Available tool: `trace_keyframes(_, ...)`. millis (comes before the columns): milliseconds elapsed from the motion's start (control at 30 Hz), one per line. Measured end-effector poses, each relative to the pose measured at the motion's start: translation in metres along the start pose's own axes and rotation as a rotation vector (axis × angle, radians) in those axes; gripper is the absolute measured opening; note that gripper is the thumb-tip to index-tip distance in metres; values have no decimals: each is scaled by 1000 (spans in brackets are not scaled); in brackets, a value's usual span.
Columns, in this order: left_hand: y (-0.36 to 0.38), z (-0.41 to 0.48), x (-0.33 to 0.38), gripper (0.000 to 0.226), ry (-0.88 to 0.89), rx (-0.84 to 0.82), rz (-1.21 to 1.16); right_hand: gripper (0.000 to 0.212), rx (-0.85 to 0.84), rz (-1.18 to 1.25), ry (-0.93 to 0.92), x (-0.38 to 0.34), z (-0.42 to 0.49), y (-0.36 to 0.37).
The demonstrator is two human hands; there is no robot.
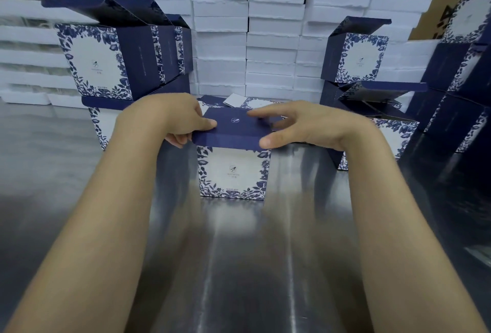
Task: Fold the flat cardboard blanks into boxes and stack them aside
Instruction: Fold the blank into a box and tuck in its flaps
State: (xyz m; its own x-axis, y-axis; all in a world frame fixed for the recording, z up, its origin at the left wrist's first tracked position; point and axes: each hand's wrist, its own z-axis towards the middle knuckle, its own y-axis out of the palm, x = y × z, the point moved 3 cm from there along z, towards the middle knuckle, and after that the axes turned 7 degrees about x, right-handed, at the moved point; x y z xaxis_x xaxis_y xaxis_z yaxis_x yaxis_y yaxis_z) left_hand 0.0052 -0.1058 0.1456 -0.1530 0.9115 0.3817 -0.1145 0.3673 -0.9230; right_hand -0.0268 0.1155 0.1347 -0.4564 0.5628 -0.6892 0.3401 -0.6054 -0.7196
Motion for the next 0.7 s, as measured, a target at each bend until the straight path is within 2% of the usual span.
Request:
trace_keyframes(100, -1, 3, 6, 33, 103, 75, 127, 35, 127, -54, -76, 3, 14, 7)
trace_keyframes(200, -3, 4, 12, 41, 264, 199, 33, 27, 281, -15, -111, 11, 23, 12)
trace_keyframes(267, 1, 1, 16, 31, 337, 143, -41, 26, 326, 43, -117, 16, 24, 14)
trace_keyframes(367, 7, 0, 16, 34, 376, 78, -72, 24, 384, 60, -126, 19, 20, 9)
trace_keyframes(567, -1, 4, 17, 15, 496, 396, -318, 17, 645, 88, -270, 7, 14, 4)
trace_keyframes(700, 0, 1, 26, 23, 566, 544, -256, 8, 795, 101, -369, 2, 18, 8)
